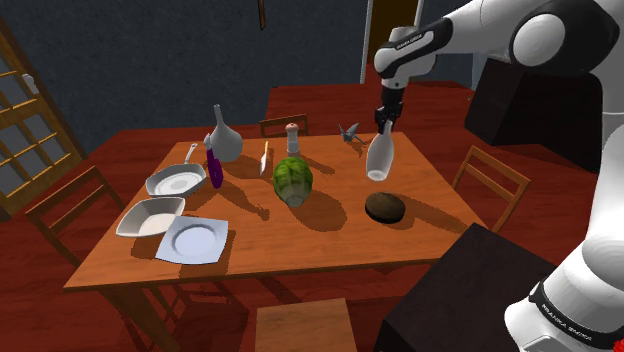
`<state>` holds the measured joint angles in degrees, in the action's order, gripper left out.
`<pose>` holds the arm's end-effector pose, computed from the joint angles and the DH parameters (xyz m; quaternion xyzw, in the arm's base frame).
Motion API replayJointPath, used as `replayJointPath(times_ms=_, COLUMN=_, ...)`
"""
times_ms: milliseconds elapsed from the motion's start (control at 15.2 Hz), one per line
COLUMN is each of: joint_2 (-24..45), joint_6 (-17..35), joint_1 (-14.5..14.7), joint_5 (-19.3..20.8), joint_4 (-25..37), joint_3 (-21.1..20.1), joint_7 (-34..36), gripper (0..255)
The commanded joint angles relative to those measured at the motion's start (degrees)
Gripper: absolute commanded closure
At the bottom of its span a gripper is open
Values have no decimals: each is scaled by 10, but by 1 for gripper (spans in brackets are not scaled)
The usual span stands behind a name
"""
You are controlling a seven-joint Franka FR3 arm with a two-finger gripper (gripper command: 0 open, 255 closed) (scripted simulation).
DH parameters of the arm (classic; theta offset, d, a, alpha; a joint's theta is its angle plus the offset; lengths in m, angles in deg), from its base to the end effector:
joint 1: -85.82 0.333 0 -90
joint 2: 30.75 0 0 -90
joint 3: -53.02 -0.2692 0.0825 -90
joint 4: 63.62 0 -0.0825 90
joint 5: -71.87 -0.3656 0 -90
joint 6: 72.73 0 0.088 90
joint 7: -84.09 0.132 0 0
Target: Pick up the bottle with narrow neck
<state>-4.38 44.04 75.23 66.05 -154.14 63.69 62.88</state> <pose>0.6076 -0.2161 0.3178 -0.9999 0.0136 -0.0046 0.0028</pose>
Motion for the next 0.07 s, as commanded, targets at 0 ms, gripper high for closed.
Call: replayJointPath(times_ms=0, joint_2=-1, joint_6=-5, joint_1=0, joint_5=0, joint_4=4, joint_3=0, joint_7=1, gripper=255)
